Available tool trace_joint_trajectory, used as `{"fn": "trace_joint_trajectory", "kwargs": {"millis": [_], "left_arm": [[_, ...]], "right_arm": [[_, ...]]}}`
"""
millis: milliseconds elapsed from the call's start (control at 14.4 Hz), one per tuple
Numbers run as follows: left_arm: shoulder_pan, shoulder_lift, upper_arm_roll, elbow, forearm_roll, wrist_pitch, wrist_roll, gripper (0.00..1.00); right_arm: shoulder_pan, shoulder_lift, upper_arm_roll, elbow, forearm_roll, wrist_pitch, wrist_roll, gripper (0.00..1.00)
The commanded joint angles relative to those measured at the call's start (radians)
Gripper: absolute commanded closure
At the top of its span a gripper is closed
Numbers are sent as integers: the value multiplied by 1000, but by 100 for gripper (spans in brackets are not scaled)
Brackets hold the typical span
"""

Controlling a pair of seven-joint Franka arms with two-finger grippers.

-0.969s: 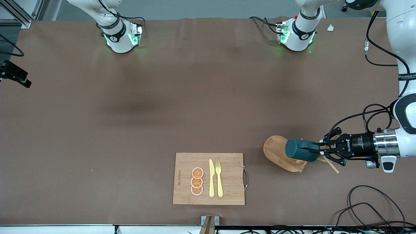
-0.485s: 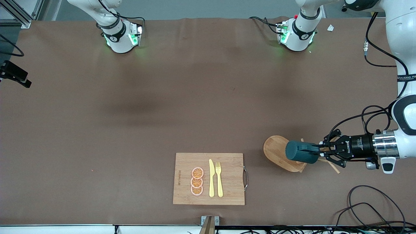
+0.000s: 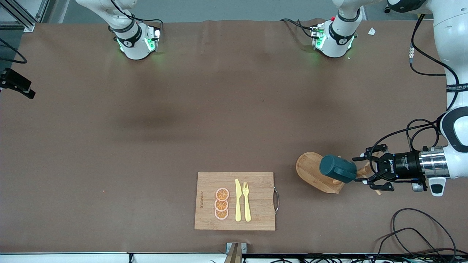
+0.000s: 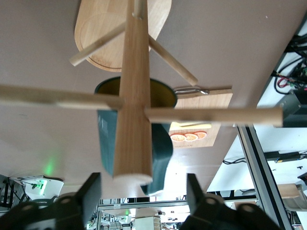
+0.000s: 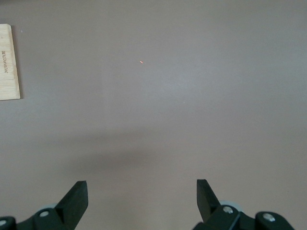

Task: Pass cup and hang on rack
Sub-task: 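Open the left gripper and draw it back from the mug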

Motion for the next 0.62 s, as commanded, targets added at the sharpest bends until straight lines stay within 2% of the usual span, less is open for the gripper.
{"fn": "trace_joint_trajectory", "kwargs": {"millis": [0, 208, 554], "left_arm": [[-10, -59, -7, -9, -8, -1, 3, 0], [-47, -132, -8, -9, 53, -9, 2, 0], [-192, -243, -8, -12, 334, -33, 0, 0]], "right_arm": [[-11, -10, 6, -13, -5, 9, -13, 0], [-11, -10, 8, -13, -5, 9, -13, 0], [-11, -10, 6, -13, -5, 14, -13, 0]]}}
